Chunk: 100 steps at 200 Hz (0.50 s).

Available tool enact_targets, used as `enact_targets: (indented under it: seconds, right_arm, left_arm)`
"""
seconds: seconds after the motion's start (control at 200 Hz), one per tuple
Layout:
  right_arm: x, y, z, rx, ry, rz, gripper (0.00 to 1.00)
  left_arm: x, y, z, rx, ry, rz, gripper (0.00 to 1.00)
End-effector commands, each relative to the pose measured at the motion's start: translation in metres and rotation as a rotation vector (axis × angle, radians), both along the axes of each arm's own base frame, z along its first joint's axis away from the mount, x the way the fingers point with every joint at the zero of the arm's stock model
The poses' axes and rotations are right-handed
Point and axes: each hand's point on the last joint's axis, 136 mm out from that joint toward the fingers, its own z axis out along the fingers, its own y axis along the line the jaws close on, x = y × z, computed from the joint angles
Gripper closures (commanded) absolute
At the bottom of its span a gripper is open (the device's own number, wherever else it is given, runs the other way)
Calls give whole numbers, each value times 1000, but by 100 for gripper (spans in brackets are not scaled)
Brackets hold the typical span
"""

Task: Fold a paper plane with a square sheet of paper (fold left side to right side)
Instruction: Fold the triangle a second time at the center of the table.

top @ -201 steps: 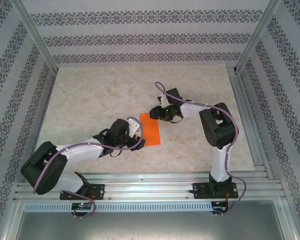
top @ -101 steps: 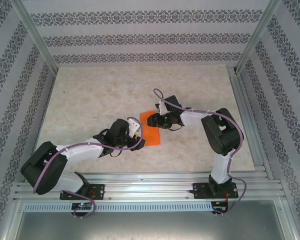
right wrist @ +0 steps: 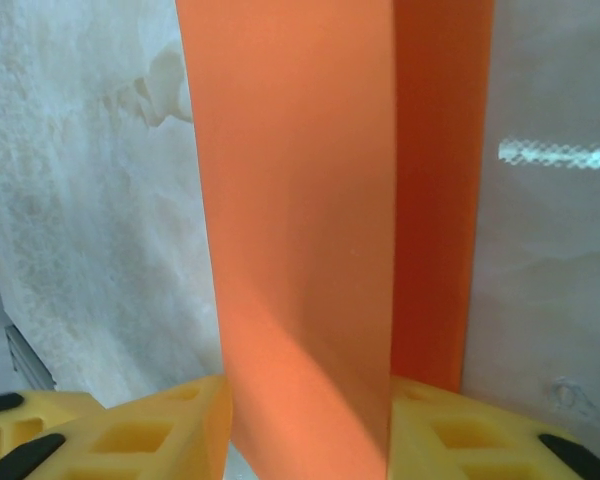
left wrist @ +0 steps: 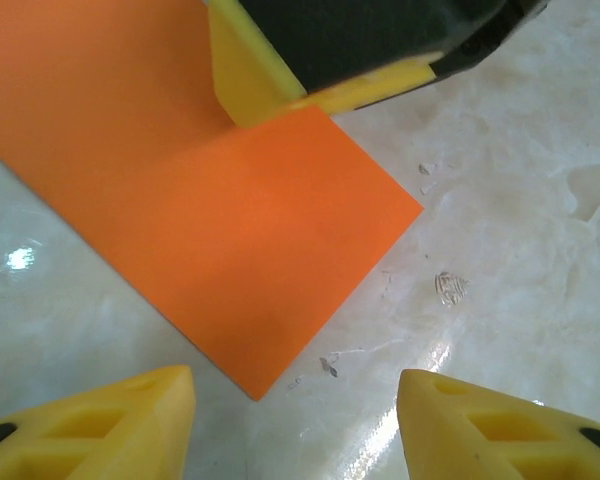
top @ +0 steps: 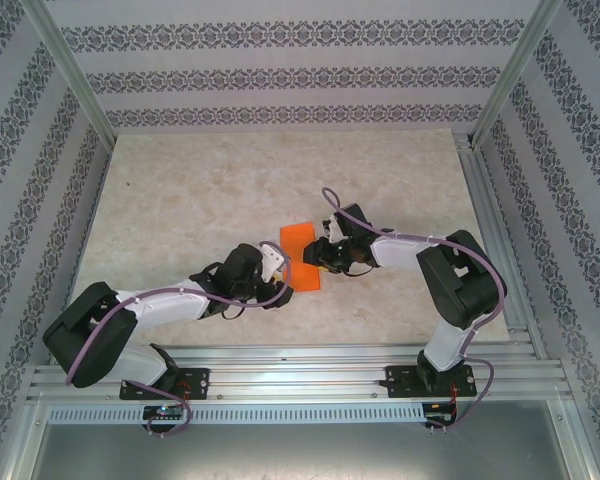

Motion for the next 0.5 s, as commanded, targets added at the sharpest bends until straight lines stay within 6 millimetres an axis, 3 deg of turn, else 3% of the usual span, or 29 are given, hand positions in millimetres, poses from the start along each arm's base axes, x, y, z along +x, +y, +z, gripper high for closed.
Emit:
enact_targets:
  seconds: [0.0, 0.32, 0.495]
  right_arm:
    - [-2, 3, 13, 54, 45, -56, 61]
    - [-3, -3, 19, 13, 129, -102, 80]
    - [-6, -3, 18, -14, 145, -97, 82]
  left_arm:
    - [1, -18, 9, -6, -60, -59, 43]
    - [-1, -42, 9, 43, -106, -106, 38]
    - [-2, -51, 4, 67, -116, -123, 37]
